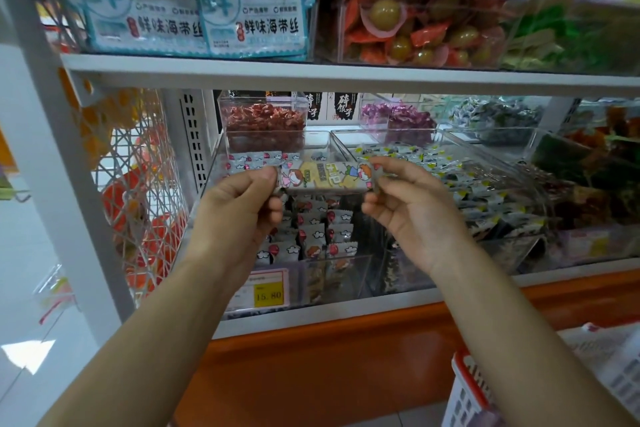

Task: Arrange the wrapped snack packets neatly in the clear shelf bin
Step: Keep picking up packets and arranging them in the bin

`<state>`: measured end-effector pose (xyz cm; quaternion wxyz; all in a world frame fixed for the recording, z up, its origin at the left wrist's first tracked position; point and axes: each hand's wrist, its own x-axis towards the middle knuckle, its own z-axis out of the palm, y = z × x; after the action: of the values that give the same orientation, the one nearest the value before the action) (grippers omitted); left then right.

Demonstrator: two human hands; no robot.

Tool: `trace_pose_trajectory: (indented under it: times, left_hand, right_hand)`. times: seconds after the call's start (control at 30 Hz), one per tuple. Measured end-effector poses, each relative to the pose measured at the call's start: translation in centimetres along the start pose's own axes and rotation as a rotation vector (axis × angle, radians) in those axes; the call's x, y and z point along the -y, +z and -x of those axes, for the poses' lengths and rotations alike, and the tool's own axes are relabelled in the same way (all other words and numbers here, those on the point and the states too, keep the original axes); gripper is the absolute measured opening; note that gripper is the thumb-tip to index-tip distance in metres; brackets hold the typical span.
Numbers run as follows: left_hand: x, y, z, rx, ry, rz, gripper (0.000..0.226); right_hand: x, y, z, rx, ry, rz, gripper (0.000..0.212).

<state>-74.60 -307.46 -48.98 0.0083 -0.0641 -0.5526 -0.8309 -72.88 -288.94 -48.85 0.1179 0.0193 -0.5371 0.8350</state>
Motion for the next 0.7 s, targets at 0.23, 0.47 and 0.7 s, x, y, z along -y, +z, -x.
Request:
trace_pose_trajectory:
  times: [0.23,0.47,0.7]
  left_hand:
    - [-0.12,0.02,-0.05,0.105,0.007,0.027,0.021]
    - [0.37,-0.26,-0.19,0.092,0.071,-0.223,0.02]
    - [-0.17,-0.39,0.35,0.216,0.18,-0.521,0.03]
  right_hand:
    - [-0.3,-0.12,0.02,-0.014,-0.243,0.365,0.015]
    - [-0.42,-0.37,-0.02,0.038,-0.269,0.485,0.021]
    - [-0.2,0.14,0.39,-0.042,-0.293,0.572,0.02]
